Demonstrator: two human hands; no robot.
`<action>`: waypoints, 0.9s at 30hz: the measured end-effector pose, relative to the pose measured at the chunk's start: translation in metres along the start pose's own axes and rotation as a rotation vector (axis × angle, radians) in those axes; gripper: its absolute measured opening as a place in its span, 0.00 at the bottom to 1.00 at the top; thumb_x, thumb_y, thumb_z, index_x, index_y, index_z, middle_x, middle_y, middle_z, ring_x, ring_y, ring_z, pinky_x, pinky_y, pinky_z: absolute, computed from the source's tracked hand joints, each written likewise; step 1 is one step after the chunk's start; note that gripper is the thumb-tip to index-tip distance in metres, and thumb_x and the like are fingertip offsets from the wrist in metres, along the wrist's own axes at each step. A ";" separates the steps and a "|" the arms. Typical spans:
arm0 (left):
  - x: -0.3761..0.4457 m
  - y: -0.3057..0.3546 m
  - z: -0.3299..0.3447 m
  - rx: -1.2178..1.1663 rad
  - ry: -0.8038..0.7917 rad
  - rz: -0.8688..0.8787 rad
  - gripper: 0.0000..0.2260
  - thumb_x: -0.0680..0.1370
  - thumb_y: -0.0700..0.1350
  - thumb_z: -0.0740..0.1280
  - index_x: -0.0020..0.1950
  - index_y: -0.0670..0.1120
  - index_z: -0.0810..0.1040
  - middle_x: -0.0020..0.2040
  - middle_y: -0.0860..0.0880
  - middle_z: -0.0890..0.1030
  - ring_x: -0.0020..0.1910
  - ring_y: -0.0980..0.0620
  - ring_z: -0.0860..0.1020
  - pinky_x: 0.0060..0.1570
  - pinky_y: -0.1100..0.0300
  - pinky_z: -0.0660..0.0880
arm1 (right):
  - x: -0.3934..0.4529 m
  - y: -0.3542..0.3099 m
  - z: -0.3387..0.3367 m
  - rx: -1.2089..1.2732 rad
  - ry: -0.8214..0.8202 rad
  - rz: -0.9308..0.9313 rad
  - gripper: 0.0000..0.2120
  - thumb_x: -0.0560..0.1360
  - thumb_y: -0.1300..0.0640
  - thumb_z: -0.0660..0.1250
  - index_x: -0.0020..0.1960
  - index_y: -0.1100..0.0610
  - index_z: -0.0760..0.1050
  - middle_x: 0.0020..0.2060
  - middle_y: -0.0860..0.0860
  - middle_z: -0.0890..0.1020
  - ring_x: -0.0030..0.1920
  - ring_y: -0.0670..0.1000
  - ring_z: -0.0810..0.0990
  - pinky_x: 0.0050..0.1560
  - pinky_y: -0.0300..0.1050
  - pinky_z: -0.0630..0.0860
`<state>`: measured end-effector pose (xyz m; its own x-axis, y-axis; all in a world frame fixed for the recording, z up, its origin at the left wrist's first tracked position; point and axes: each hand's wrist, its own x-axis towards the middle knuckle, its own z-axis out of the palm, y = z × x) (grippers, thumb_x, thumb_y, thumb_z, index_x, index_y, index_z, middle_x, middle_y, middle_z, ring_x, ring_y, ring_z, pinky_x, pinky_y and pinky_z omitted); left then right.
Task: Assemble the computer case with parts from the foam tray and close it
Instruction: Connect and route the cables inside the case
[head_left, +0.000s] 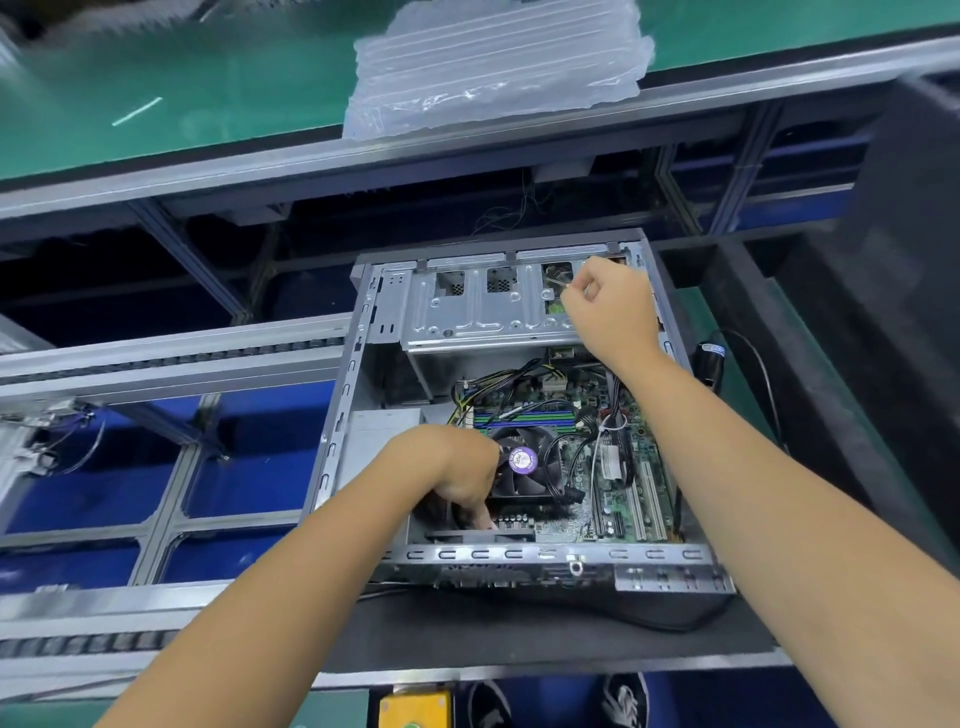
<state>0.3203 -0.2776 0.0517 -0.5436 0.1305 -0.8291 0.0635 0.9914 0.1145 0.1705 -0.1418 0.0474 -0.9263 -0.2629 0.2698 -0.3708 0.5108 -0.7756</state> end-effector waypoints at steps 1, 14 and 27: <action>-0.004 -0.001 -0.001 -0.015 0.029 0.029 0.08 0.75 0.44 0.69 0.44 0.40 0.84 0.38 0.52 0.82 0.40 0.50 0.77 0.37 0.60 0.71 | 0.000 0.000 0.000 -0.006 -0.005 0.002 0.06 0.73 0.62 0.64 0.37 0.57 0.74 0.26 0.46 0.71 0.29 0.46 0.69 0.33 0.41 0.70; -0.022 -0.009 -0.016 -0.189 0.322 0.150 0.10 0.75 0.48 0.68 0.35 0.47 0.78 0.31 0.53 0.80 0.31 0.55 0.77 0.38 0.59 0.74 | -0.007 -0.011 -0.016 -0.050 -0.092 -0.028 0.06 0.75 0.61 0.64 0.39 0.57 0.75 0.30 0.47 0.74 0.30 0.47 0.69 0.29 0.42 0.65; -0.018 0.025 -0.124 -0.606 1.147 0.032 0.07 0.77 0.46 0.64 0.44 0.44 0.78 0.38 0.48 0.80 0.36 0.48 0.77 0.39 0.54 0.76 | 0.009 -0.044 -0.043 -0.162 -0.395 -0.140 0.14 0.75 0.62 0.61 0.33 0.52 0.65 0.32 0.53 0.76 0.35 0.56 0.73 0.34 0.51 0.69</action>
<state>0.2280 -0.2561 0.1374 -0.9702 -0.2278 0.0827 -0.1332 0.7864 0.6032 0.1753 -0.1318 0.1085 -0.7820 -0.6148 0.1025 -0.5252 0.5614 -0.6395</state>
